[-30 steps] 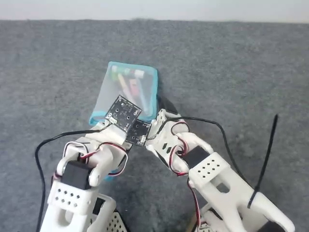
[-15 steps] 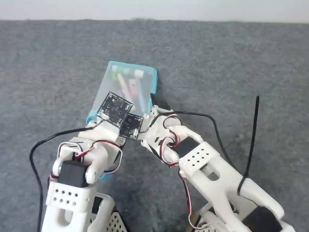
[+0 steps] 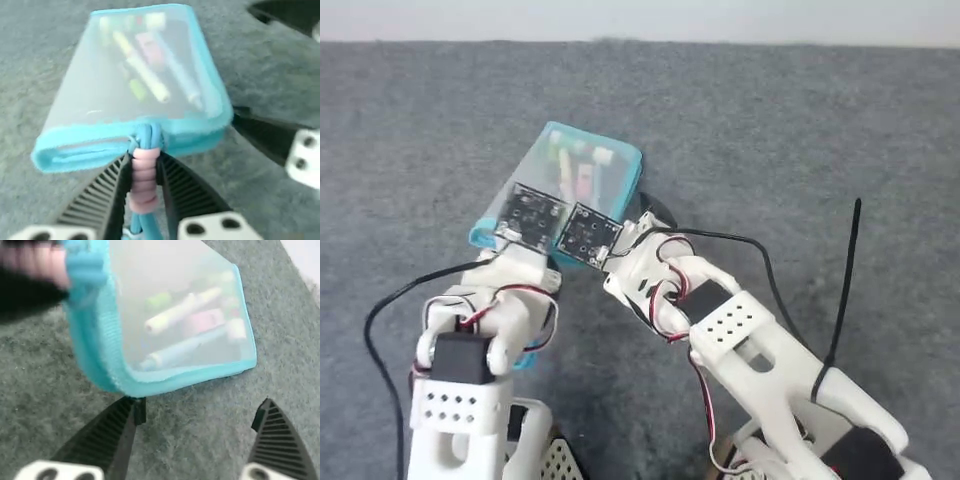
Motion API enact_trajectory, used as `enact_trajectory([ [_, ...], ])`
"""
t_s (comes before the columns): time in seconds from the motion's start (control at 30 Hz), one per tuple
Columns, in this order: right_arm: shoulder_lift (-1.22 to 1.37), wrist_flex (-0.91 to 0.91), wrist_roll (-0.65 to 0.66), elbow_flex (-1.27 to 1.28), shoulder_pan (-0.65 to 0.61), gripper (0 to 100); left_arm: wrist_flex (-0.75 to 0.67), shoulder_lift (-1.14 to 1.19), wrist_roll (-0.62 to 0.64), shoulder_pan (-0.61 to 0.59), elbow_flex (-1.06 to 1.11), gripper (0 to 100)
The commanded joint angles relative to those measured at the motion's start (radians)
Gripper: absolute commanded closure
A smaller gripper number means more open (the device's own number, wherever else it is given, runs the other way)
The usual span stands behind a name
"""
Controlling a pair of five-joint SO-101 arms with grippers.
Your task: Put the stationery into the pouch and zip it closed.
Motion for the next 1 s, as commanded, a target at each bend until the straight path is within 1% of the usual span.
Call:
enact_trajectory([
  [0.0,-0.005,0.016,0.044,-0.041,0.01,66.0,0.037,-0.014,-0.017,0.041,-0.094,99],
  [0.07,-0.015,0.024,0.103,-0.023,0.001,66.0,0.048,-0.014,-0.043,0.041,-0.102,99],
  [0.17,-0.012,0.021,0.146,0.002,-0.019,66.0,0.092,-0.012,-0.055,0.044,-0.143,99],
  [0.3,-0.005,0.019,0.147,0.002,-0.016,66.0,0.14,-0.012,-0.057,0.046,-0.185,99],
  [0.4,-0.005,0.019,0.147,0.002,-0.016,66.0,0.149,-0.012,-0.075,0.046,-0.188,99],
  [0.6,-0.004,0.021,0.157,0.008,-0.022,66.0,0.15,-0.012,-0.075,0.048,-0.189,99],
  [0.73,-0.002,0.022,0.193,0.009,-0.022,66.0,0.15,-0.012,-0.075,0.048,-0.191,99],
  [0.8,0.004,0.021,0.18,0.0,-0.021,66.0,0.15,-0.012,-0.075,0.048,-0.188,99],
  [0.87,0.044,0.021,0.152,-0.026,-0.019,66.0,0.15,-0.012,-0.075,0.048,-0.186,99],
  [0.97,0.139,0.019,0.155,-0.074,-0.021,66.0,0.149,-0.012,-0.075,0.048,-0.185,99],
])
